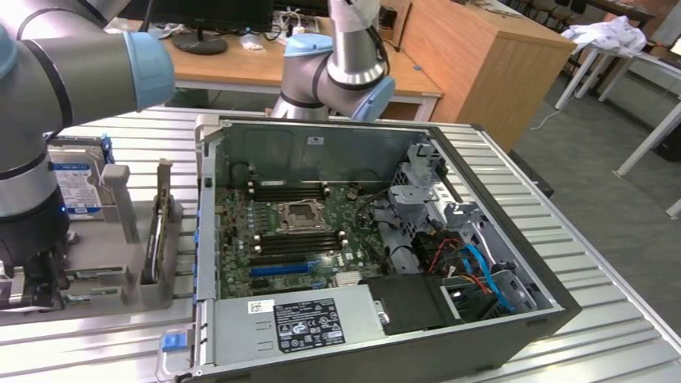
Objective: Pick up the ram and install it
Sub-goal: 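Pick up the ram and move it above insertion slot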
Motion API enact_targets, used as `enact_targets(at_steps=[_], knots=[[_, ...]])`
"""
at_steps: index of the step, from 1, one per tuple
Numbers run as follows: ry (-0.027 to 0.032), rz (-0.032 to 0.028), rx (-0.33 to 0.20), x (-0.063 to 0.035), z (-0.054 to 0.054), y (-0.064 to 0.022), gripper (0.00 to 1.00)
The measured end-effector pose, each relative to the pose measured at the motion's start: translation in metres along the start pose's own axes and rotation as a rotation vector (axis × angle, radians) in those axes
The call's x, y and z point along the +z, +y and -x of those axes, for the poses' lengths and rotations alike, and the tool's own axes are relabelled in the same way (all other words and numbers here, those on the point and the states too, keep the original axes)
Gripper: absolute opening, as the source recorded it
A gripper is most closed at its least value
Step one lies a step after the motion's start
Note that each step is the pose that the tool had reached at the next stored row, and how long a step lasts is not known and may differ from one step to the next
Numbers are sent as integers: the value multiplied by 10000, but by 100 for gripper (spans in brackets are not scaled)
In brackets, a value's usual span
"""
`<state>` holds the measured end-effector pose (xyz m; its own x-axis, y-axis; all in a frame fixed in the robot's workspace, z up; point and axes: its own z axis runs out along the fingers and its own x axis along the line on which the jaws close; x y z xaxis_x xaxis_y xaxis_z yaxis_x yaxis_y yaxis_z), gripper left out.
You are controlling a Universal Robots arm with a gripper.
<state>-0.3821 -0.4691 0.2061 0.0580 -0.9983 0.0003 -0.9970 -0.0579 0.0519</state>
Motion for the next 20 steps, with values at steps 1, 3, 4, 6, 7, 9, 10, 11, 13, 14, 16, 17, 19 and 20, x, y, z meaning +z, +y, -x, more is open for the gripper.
enact_targets(at_steps=[1,3,4,6,7,9,10,11,13,14,16,17,19,20], knots=[[0,-4,-4,16,5,-1,35],[1,-4,-12,35,27,-12,35],[2,-4,-12,42,40,-15,35],[1,-4,-12,45,41,-15,35],[1,-4,-12,46,41,-15,35],[1,-5,-12,52,42,-16,35],[0,-8,-13,68,42,-17,35],[0,-16,-12,86,42,-18,35],[2,-25,-12,121,42,-19,35],[2,-26,-12,133,42,-20,35],[4,-24,-12,136,41,-20,35],[4,-24,-12,136,41,-20,35],[3,-25,-12,137,42,-20,35],[1,-27,-10,139,46,-20,35]])
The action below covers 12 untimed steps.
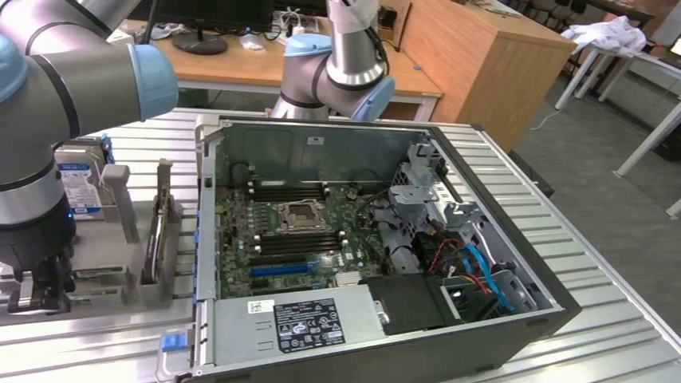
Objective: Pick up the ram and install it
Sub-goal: 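Pick up the ram and move it above insertion slot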
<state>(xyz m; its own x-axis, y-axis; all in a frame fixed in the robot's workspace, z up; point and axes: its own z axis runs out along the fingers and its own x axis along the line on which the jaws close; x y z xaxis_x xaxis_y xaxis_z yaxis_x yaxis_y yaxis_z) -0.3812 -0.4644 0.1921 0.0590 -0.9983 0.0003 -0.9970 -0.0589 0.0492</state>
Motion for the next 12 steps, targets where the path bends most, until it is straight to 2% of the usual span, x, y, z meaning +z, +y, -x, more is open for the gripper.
enact_targets(at_steps=[4,12], knots=[[0,2,4,5,43,0,35],[1,2,4,5,44,2,35]])
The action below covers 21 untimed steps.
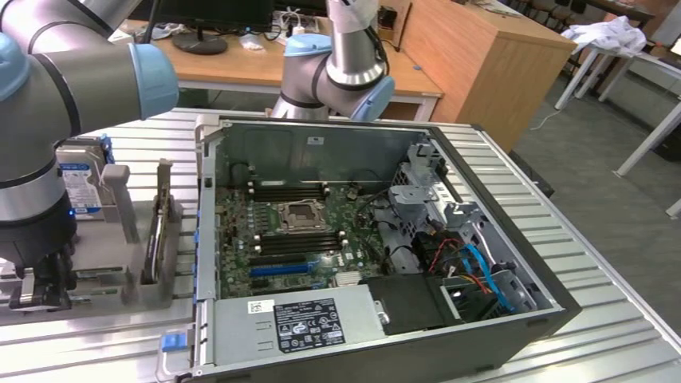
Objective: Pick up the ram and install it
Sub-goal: 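Pick up the ram and move it above insertion slot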
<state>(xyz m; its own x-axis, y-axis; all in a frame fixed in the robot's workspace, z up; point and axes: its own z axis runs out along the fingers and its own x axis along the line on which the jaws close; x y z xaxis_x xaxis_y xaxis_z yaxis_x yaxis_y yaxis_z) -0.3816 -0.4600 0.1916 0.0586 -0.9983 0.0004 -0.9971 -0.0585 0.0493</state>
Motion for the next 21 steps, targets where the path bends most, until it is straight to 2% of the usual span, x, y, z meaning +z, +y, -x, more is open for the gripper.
enact_targets(at_steps=[5,6,7,8,21], knots=[[0,0,1,0,0,0,33],[0,0,1,0,0,0,27],[0,0,1,0,0,0,27],[-1,0,2,0,0,0,20],[-2,0,3,0,0,0,19]])
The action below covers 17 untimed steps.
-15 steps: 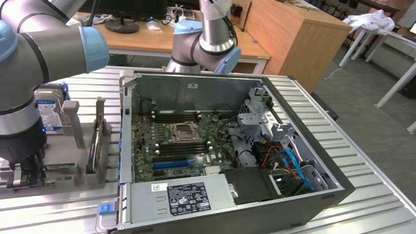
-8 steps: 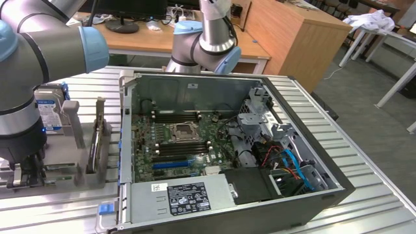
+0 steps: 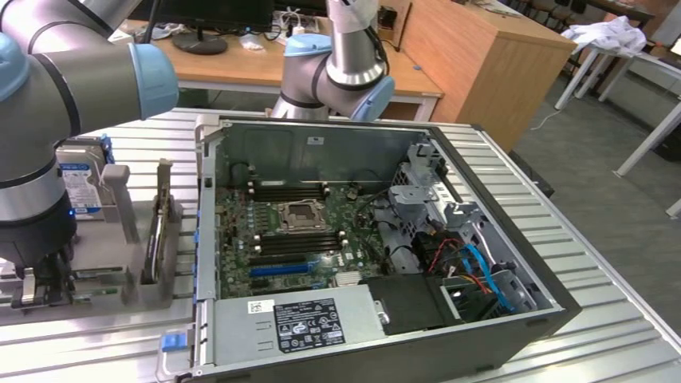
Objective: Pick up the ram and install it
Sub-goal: 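Pick up the ram and move it above insertion slot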
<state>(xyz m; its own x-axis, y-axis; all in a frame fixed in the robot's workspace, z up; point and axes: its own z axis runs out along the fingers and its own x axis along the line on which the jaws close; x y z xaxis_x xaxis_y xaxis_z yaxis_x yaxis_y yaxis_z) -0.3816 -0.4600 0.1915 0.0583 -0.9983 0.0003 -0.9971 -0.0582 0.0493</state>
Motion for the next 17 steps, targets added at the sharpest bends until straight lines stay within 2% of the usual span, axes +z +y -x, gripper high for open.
enact_targets(at_steps=[1,13,17], knots=[[0,0,0,0,0,0,14],[2,-1,-1,-5,0,1,14],[1,0,0,-136,0,7,14]])
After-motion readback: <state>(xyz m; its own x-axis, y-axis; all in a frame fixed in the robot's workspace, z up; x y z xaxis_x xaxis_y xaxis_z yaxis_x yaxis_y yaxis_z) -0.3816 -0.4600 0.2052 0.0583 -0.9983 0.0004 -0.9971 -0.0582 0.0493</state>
